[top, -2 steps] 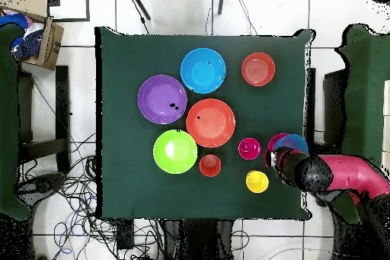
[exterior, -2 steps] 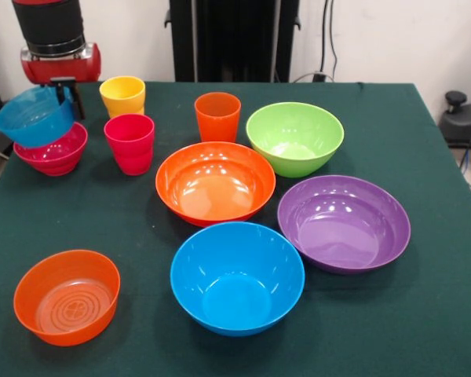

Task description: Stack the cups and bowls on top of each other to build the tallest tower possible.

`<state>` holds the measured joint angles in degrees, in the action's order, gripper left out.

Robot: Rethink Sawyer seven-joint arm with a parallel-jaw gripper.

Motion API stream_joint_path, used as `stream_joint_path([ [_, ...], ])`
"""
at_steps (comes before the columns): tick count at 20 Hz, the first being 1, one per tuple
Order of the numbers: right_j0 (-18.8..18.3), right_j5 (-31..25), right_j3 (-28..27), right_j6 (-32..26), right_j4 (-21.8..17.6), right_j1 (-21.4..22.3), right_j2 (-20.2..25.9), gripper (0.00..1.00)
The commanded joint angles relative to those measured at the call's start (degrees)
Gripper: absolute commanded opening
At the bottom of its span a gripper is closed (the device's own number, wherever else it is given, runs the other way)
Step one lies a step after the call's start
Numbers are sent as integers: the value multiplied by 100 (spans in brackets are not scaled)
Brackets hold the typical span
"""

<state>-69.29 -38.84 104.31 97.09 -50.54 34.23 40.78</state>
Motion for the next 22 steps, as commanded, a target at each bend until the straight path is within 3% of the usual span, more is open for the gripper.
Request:
stream_joint_path([
  [1, 293, 441, -115, -891, -313, -166, 213, 0],
  [2, 280, 562, -97, -818, -332, -178, 228, 100],
  [6, 297, 212, -141, -997, -185, -134, 199, 100],
  [15, 254, 144, -102, -1069, -97, -63, 247, 100],
  [19, 143, -65, -8, -1206, 184, 90, 420, 100],
  [22, -56, -350, 143, -1398, 607, 352, 692, 100],
])
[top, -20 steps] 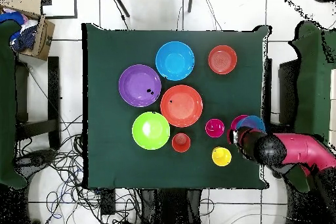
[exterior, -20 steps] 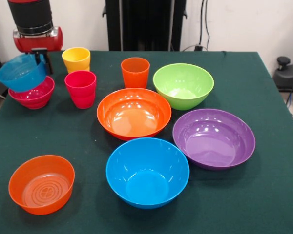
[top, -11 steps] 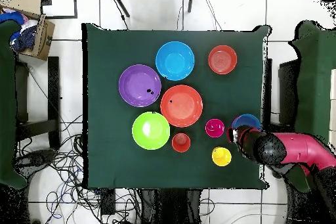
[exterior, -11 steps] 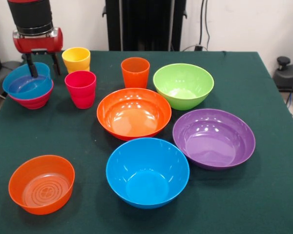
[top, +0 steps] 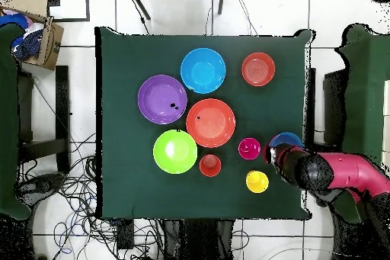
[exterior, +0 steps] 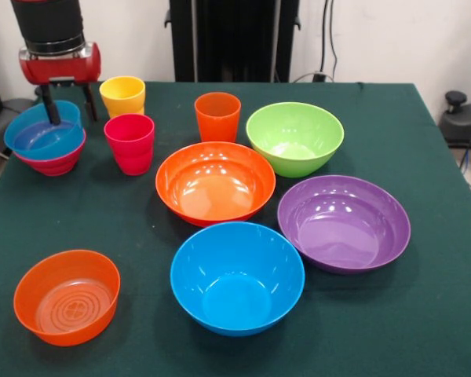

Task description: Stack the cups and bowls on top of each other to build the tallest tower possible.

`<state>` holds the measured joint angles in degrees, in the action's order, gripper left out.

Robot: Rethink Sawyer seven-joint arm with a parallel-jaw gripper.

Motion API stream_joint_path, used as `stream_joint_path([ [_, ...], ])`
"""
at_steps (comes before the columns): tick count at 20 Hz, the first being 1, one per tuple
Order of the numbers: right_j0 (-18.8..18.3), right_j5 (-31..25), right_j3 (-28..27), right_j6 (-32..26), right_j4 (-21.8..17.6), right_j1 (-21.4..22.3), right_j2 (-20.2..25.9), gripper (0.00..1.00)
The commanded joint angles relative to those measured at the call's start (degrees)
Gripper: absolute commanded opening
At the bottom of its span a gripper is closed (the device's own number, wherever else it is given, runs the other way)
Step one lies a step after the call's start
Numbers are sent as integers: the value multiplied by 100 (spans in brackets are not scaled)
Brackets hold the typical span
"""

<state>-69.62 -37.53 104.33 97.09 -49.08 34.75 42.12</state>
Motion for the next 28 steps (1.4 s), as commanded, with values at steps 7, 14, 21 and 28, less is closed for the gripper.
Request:
stream_joint_path([
  [7, -291, -1158, 183, -1638, 1295, 736, 1050, 100],
  [14, -404, -1751, -145, -1605, 1925, 870, 1380, 100],
  [21, -173, -2293, -1021, -1262, 2321, 795, 1306, 100],
  [28, 257, -2161, -2184, -820, 2058, 295, 822, 100],
])
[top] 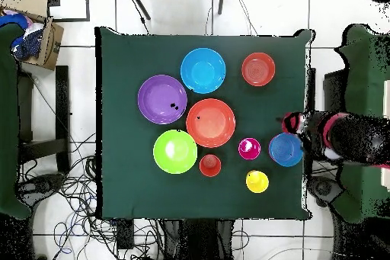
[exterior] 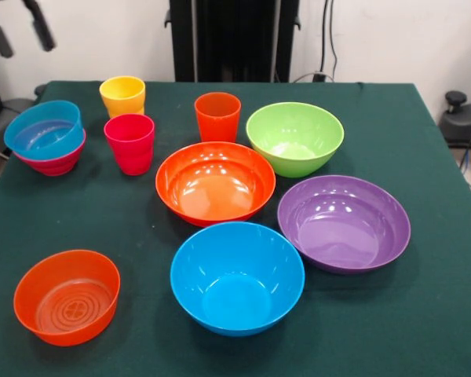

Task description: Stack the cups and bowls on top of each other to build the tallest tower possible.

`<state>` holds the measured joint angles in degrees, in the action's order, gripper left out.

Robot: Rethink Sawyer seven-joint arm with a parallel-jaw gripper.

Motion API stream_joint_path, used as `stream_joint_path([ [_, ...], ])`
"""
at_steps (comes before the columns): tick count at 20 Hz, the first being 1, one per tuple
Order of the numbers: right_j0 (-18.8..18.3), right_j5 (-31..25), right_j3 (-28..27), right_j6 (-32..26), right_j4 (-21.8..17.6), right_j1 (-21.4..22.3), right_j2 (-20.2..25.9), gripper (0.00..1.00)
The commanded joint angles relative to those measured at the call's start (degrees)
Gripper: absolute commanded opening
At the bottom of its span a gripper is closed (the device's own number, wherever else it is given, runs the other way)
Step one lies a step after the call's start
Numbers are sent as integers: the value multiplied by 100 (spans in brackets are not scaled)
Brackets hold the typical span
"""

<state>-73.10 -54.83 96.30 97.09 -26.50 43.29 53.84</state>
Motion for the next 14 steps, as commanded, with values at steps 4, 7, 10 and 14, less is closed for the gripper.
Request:
stream_joint_path([
  [4, 801, -252, -1795, -698, -402, -861, -568, 100],
  [7, 927, -94, -2031, -620, -502, -1039, -699, 100],
  [10, 1091, -72, -2301, -544, -613, -1230, -855, 100],
  [14, 1327, -69, -2585, -415, -742, -1391, -1075, 100],
])
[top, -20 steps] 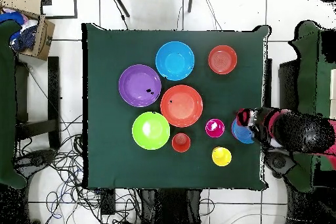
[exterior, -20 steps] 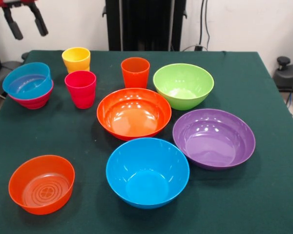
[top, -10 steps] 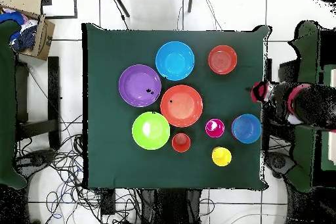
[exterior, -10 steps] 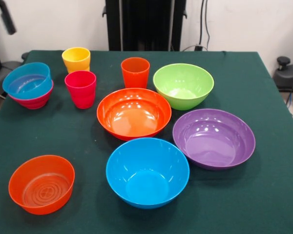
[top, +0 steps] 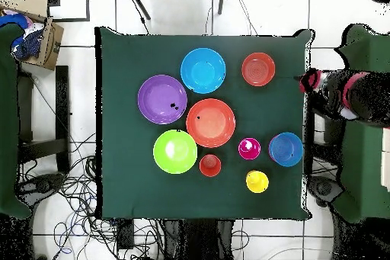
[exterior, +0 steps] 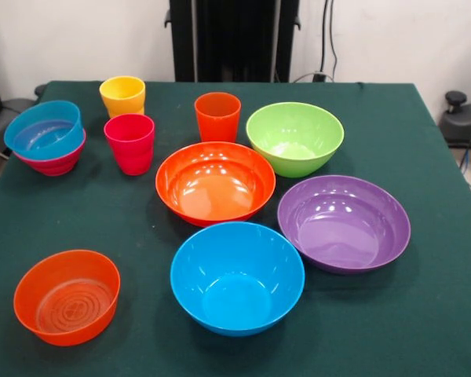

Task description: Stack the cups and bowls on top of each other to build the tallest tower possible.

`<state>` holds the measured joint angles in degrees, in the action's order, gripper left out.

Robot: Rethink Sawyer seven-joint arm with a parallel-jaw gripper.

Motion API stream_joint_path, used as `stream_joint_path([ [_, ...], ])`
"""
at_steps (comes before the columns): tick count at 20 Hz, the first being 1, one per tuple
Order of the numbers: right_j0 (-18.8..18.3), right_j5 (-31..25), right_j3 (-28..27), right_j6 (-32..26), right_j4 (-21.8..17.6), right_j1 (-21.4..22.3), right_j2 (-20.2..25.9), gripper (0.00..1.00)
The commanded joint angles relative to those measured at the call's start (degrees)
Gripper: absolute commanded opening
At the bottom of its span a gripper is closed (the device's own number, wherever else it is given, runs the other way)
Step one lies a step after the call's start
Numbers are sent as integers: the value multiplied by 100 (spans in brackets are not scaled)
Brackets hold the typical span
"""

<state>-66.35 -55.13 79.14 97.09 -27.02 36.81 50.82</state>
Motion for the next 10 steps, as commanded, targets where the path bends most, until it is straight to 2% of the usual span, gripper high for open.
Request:
stream_joint_path([
  [1, 699, -58, -912, -406, -705, -769, -813, 100],
  [10, 1247, 323, -1170, 116, -922, -964, -1179, 100],
])
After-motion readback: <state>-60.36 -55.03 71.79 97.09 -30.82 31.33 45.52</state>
